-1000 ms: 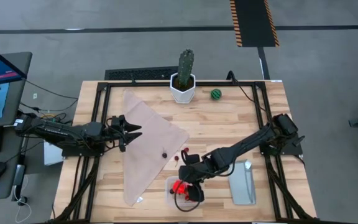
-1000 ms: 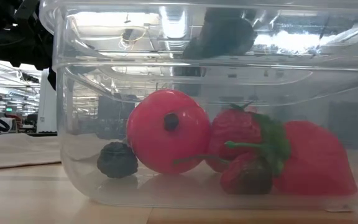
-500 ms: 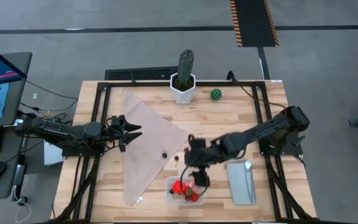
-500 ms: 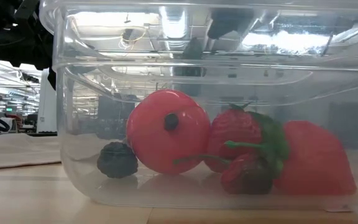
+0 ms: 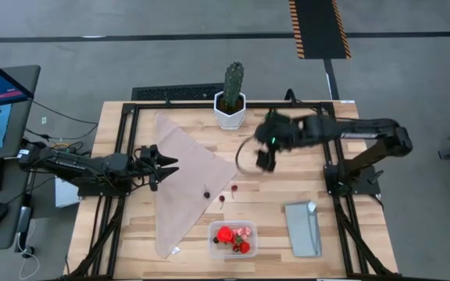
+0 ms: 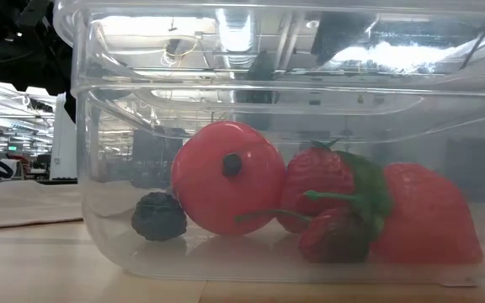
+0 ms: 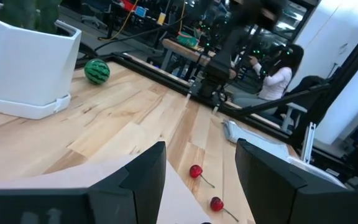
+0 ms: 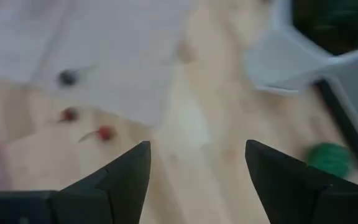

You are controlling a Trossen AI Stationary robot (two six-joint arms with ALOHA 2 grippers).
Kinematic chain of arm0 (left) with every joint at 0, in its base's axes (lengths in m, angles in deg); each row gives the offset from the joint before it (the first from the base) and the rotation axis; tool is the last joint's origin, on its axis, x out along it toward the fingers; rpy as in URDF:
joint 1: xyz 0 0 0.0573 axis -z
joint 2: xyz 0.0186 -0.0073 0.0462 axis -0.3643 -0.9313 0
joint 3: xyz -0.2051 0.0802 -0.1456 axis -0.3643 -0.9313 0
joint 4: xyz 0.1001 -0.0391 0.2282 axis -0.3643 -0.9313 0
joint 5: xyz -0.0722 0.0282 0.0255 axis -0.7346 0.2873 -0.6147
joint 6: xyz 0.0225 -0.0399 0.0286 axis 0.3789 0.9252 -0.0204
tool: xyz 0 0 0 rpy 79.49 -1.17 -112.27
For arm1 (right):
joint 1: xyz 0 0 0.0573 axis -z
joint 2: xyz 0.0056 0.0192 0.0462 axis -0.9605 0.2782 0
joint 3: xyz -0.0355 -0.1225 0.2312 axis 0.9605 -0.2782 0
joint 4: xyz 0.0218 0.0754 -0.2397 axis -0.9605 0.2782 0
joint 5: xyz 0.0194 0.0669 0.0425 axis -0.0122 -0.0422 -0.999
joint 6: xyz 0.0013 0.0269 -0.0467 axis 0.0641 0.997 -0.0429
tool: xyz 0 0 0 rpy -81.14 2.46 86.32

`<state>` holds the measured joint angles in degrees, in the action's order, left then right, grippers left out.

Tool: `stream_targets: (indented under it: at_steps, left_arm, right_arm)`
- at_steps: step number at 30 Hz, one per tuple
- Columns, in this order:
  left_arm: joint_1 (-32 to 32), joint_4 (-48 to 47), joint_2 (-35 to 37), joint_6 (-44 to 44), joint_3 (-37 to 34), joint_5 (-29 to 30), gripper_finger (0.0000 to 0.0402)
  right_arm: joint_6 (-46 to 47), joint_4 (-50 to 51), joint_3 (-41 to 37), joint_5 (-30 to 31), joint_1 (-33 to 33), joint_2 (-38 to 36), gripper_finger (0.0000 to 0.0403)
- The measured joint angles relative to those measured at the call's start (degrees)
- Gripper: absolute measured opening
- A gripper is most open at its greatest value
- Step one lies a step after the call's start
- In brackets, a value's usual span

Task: Pick and placing Produce into tupperware
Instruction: Put the watermelon into the transparent bin

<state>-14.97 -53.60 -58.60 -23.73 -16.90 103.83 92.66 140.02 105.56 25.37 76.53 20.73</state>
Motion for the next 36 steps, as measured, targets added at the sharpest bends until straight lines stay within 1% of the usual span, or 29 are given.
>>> stream_targets:
  at_steps: [4,6,9,10,12,15,20,26,31,33,34,35,36]
  left_arm:
    - [0.0,-0.04,0.0,-0.02,0.0,0.02,0.0182]
    - [0.0,-0.02,0.0,-0.02,0.0,0.0,0.0182]
    - [0.0,-0.04,0.0,0.0,0.0,0.0,0.0182]
    - [0.0,-0.04,0.0,-0.02,0.0,0.0,0.0182]
    - [0.0,-0.04,0.0,-0.01,0.0,0.0,0.0182]
    - [0.0,-0.04,0.0,0.0,0.0,0.01,0.0182]
    - [0.0,0.01,0.0,0.0,0.0,0.02,0.0182]
    - [0.0,0.15,0.0,0.01,-0.01,0.03,0.0182]
    - [0.0,0.18,0.0,0.0,-0.01,0.42,0.0182]
    - [0.0,0.18,0.0,0.0,0.0,0.44,0.0182]
    - [0.0,0.19,0.0,0.0,0.0,0.44,0.0182]
    - [0.0,0.28,0.0,0.0,-0.01,0.44,0.0182]
    - [0.0,0.42,0.01,0.0,0.0,0.44,0.0182]
  right_arm:
    - [-3.76,0.54,0.0,0.5,8.86,-1.75,0.0286]
    - [-3.93,0.72,0.0,0.67,12.94,-1.89,0.0286]
    - [-4.48,2.54,-0.29,0.63,17.07,-1.93,0.0286]
    - [-4.84,2.2,-0.85,0.19,17.91,-1.88,0.0286]
    - [-6.39,2.42,-2.69,-2.7,19.79,-1.5,0.0286]
    - [-8.07,1.44,-5.25,-10.27,22.62,-0.09,0.0286]
    - [-9.38,0.45,-8.74,-12.06,25.99,2.32,0.0286]
    - [-9.55,2.21,-9.16,-15.02,28.76,6.24,0.0287]
    - [-9.67,3.73,-9.16,-14.58,28.71,9.44,0.0292]
    - [-4.53,4.34,-9.16,-9.09,28.76,11.1,0.0303]
    - [-3.88,4.48,-9.16,-6.56,28.95,12.2,0.0309]
    - [-5.33,5.2,-9.16,-5.15,29.04,13.29,0.0315]
    - [-6.25,6.43,-9.18,-4.89,29.09,14.18,0.032]
